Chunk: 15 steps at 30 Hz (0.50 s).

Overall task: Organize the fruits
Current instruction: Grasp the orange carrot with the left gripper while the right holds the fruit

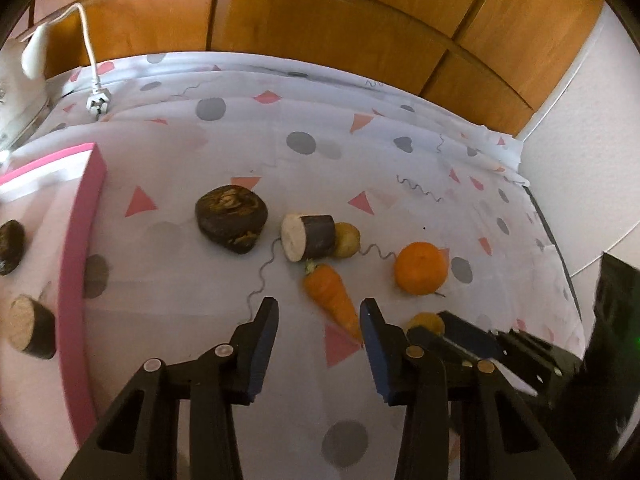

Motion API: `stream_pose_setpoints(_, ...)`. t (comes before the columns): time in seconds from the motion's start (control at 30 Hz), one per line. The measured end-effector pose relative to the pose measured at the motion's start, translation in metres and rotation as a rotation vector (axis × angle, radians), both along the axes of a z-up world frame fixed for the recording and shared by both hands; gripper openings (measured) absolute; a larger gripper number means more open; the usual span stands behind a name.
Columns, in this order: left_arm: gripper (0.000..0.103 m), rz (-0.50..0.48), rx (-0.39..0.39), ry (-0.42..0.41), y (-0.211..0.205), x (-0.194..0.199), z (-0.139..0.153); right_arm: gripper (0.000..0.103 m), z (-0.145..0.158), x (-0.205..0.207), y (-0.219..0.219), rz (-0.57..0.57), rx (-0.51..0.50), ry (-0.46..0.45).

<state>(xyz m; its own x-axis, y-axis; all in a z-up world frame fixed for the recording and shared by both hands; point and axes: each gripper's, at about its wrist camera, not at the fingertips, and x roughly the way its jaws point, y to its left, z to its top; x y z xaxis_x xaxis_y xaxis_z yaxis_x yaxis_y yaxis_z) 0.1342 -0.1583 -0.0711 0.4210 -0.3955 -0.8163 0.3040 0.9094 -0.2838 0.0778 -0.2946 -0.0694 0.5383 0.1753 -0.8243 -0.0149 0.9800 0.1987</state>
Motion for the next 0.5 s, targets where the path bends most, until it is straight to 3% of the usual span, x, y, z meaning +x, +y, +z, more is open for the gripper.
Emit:
stream_pose_setpoints(0.2, 0.032, -0.001, 0.014, 0.037, -0.014, 0.013, -0.012, 0.029, -0.002, 0.000, -0.003, -0.012, 0.021, -0.003)
stream_pose_setpoints(0.5, 0.026, -0.031, 0.021, -0.015, -0.007, 0.002, -0.012, 0.029, -0.003, 0.000, -0.002, -0.014, 0.021, -0.005)
